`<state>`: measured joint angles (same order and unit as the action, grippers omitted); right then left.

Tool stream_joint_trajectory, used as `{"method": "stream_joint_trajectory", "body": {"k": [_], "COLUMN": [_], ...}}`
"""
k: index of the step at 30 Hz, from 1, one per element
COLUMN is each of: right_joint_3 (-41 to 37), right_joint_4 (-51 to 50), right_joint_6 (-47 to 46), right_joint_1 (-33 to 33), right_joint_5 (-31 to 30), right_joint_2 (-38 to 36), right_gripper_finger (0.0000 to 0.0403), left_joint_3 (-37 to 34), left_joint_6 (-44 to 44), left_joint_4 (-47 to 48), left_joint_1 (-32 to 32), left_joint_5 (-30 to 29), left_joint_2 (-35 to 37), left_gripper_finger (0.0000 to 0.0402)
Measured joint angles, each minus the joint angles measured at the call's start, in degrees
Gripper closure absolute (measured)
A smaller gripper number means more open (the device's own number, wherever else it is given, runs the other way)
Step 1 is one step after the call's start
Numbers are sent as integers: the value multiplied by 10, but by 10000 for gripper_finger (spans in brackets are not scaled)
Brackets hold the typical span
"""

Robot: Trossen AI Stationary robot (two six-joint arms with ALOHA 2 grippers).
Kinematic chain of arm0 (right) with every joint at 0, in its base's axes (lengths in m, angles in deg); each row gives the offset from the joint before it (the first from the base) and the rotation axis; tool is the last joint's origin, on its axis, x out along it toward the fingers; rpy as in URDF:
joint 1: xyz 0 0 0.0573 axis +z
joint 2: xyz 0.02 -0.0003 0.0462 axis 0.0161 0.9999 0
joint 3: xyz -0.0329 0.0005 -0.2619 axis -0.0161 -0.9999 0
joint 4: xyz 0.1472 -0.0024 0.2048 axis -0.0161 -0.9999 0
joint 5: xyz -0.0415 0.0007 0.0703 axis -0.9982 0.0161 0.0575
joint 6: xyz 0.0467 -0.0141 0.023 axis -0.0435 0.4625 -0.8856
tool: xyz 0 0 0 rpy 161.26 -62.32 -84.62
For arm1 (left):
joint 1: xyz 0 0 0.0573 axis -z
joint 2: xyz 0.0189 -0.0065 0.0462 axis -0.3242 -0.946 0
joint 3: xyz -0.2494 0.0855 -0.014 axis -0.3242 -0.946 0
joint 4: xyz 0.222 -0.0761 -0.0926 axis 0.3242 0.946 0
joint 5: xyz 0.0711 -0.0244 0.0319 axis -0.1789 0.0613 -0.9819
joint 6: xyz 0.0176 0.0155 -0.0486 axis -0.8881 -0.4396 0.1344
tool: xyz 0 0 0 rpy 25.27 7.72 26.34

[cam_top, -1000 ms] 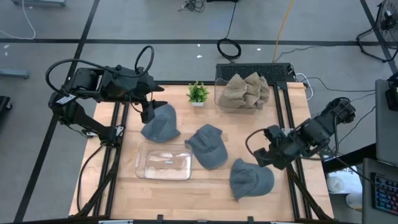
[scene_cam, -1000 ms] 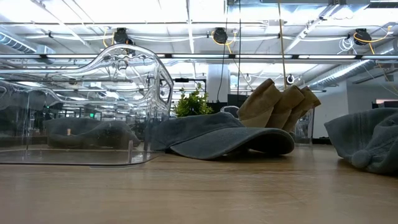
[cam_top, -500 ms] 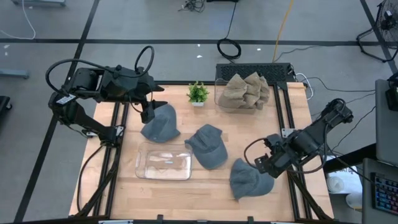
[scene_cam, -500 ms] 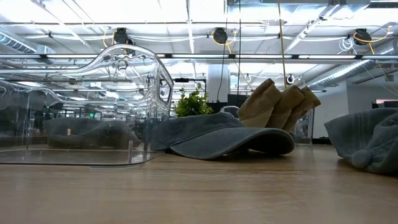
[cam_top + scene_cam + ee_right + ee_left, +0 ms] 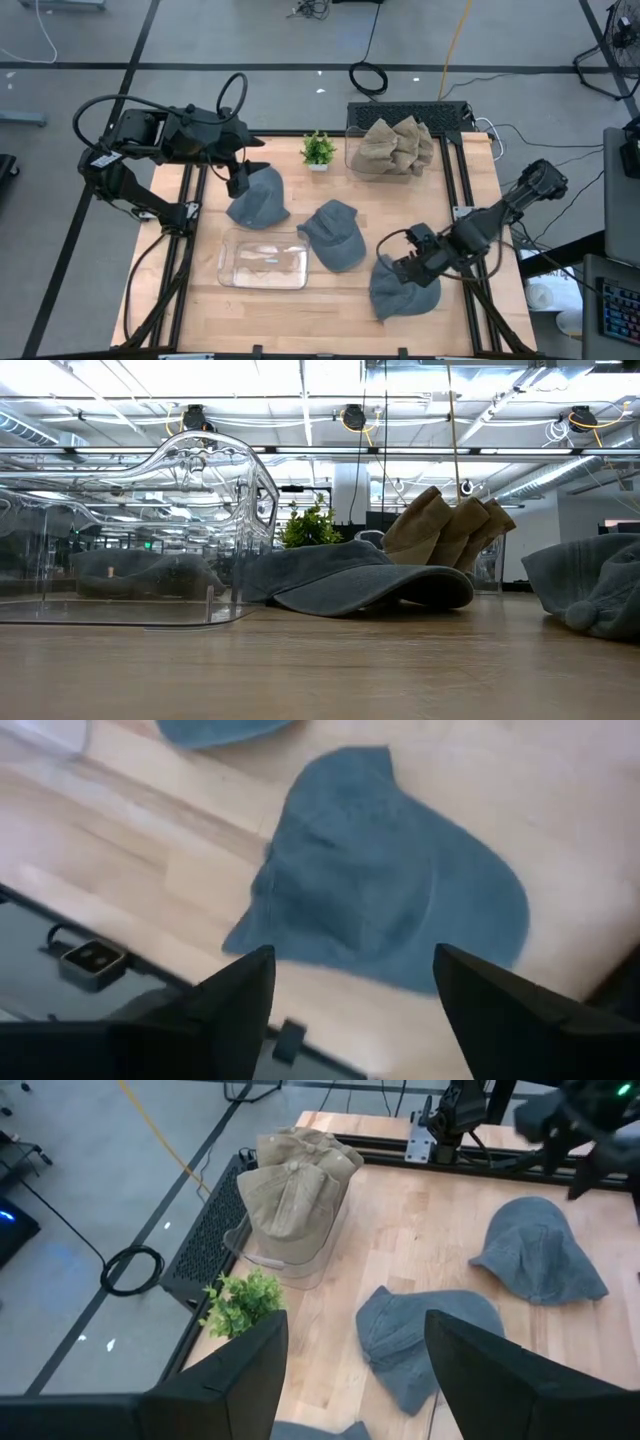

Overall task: Pick & Place hat
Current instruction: Put the bottom gray cap into the bottom transparent bin

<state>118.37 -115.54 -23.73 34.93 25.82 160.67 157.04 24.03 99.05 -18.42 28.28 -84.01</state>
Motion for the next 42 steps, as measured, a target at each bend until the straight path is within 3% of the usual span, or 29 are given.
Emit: {"method": "stream_joint_trajectory", "body": {"k": [10, 16, 34, 38, 42], "right_joint_3": [-132, -180, -190, -190, -190], "right_joint_4": [191, 237, 297, 312, 310], "right_joint_6": [124, 169, 284, 302, 304], "right_joint_1": [-69, -88, -88, -93, -96], "right_joint_5": [12, 22, 45, 48, 47], "right_joint_2": [0, 0, 112, 121, 121], "right_gripper_finger": [140, 140, 144, 184, 275], "left_joint_3": [0, 0, 0, 0, 0], "left_joint_6": [0, 0, -3, -3, -3], "left_joint_4": [-11, -11, -11, -8, -8], "left_joint_1": [0, 0, 0, 0, 0], "left_joint_5": [10, 14, 14, 14, 14], "left_joint_2": [0, 0, 0, 0, 0], "left_gripper_finger": [156, 156, 156, 156, 156]}}
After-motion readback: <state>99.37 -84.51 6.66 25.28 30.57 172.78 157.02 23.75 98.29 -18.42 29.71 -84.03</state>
